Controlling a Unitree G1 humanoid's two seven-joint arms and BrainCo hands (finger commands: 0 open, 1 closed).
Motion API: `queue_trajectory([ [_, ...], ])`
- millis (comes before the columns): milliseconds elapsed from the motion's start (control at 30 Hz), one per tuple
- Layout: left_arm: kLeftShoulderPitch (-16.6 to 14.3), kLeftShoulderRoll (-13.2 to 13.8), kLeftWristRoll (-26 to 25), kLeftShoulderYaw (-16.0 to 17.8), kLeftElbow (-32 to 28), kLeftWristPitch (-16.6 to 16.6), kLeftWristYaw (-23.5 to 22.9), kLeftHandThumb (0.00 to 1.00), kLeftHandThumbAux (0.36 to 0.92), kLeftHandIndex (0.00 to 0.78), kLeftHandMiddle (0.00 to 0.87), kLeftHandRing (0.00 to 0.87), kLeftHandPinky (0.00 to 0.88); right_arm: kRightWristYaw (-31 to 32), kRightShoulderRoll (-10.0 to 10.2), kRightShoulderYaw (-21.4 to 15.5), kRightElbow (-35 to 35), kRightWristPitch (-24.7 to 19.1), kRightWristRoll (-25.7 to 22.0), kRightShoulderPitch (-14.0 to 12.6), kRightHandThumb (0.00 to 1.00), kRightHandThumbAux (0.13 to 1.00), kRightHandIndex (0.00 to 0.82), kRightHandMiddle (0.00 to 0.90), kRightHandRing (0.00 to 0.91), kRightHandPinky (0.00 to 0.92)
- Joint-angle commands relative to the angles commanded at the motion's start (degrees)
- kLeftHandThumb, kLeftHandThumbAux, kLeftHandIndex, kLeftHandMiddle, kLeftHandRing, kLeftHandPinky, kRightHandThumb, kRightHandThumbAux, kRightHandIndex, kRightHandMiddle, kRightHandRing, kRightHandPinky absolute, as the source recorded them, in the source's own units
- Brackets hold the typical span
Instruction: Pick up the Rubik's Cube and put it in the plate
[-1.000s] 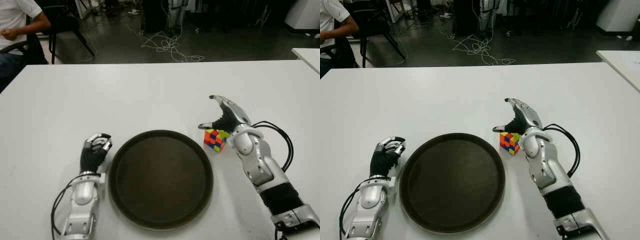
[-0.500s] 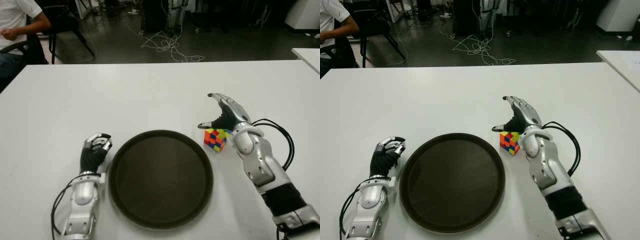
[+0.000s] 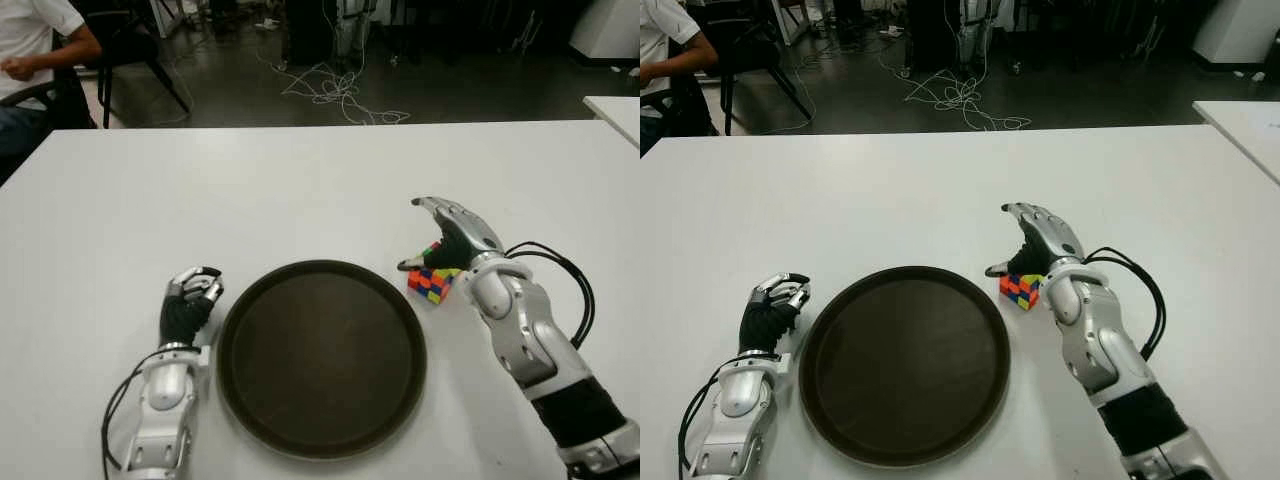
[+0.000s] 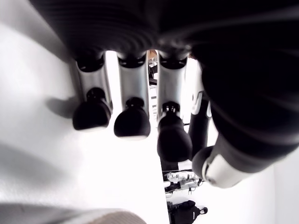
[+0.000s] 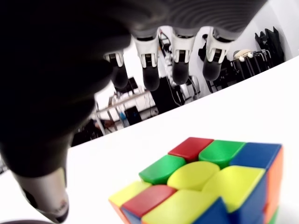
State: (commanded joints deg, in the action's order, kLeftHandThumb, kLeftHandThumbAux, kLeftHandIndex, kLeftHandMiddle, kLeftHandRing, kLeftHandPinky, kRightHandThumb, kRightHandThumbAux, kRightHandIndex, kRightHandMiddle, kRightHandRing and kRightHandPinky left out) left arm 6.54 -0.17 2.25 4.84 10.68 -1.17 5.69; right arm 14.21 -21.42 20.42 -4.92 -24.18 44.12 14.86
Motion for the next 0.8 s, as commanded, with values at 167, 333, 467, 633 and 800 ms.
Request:
queue_trajectory([
  [167, -0.2, 0.0, 0.4, 0.0, 0.1, 0.4, 0.4, 0.711, 0.706, 0.443, 0.808, 0.826, 0.805, 3.7, -0.4, 0.9, -4.0, -2.9, 1.8, -1.5, 0.000, 0.775, 0.040, 0.024, 0.016, 0.006],
  [333, -0.2, -0.1, 0.5, -0.1, 0.0, 0.6, 0.6, 0.710, 0.706, 0.443, 0.807, 0.825, 0.804, 5.9, -0.4, 1.4, -6.0, -4.6, 2.8, -2.9, 0.000, 0.771, 0.030, 0.016, 0.002, 0.000],
  [467, -0.1, -0.3, 0.3, 0.0, -0.5, 0.7, 0.8, 0.710, 0.706, 0.443, 0.807, 0.825, 0.804, 7.8, -0.4, 2.0, -5.9, -6.2, 3.7, -2.8, 0.000, 0.762, 0.023, 0.017, 0.000, 0.000],
  [633, -0.1, -0.4, 0.1, 0.0, -0.5, 0.4, 0.8, 0.711, 0.706, 0.443, 0.807, 0.824, 0.804, 8.3, -0.4, 2.3, -6.2, -6.5, 4.4, -3.6, 0.000, 0.764, 0.016, 0.023, 0.001, 0.000],
  [800, 0.0, -0.4, 0.1, 0.0, -0.6, 0.3, 0.7, 0.711, 0.706, 0.443, 0.806, 0.824, 0.804, 8.8, -0.3, 2.5, -5.7, -6.9, 5.0, -3.9, 0.000, 0.765, 0.016, 0.028, 0.008, 0.000],
])
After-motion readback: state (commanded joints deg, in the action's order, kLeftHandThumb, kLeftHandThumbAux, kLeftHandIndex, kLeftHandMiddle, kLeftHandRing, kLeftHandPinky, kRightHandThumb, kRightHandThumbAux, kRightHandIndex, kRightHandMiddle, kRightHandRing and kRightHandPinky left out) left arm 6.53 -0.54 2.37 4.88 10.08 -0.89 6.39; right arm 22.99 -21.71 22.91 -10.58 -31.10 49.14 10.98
